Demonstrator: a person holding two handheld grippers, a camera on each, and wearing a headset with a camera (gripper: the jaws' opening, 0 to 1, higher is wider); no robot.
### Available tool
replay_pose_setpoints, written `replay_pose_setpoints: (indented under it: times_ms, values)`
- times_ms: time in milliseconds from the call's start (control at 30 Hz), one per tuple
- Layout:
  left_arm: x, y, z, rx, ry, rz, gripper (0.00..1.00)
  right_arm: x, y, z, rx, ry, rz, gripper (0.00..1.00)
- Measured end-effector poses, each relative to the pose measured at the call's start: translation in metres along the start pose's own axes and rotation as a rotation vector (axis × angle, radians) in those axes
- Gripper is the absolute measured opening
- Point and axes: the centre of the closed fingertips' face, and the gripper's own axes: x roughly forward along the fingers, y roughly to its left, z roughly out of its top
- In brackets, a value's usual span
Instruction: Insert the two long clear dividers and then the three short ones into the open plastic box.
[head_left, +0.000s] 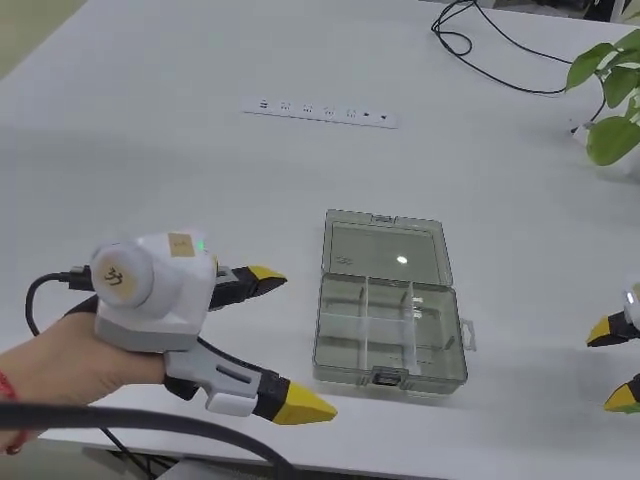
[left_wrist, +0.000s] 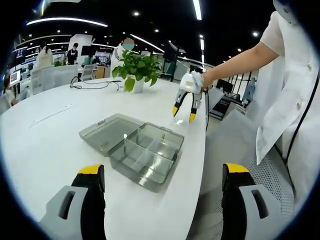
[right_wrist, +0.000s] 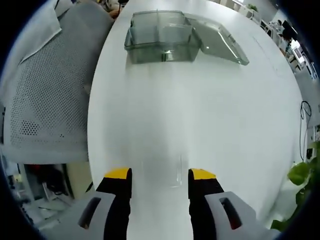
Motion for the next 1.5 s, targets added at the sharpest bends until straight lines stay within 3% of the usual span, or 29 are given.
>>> replay_pose_setpoints:
  times_ms: [300,600,700,1033,1267,1500]
  values:
    - [0.000,0.000,0.000,-0.004,0.001,-0.002,1.00,0.006,0.002,-0.004,-0.035,0.023,-0.008,0.44]
    - [0.000,0.001,0.000,-0.005,-0.003,-0.002,0.99,0.005,0.002,-0.005,-0.024,0.029,-0.022,0.39]
    - [0.000,0.000,0.000,-0.005,-0.004,-0.002,0.99,0.004,0.002,-0.006,-0.025,0.031,-0.021,0.33]
    - [-0.001,0.001,0.000,0.002,0.000,-0.006,0.99,0.004,0.000,-0.006,-0.021,0.038,-0.033,0.33]
    - [-0.003,0.003,0.000,0.006,0.000,-0.003,1.00,-0.004,-0.003,0.003,-0.012,0.008,-0.063,0.33]
    - [-0.002,0.005,0.002,0.010,-0.005,-0.004,0.99,-0.021,-0.009,0.021,-0.018,-0.023,-0.112,0.33]
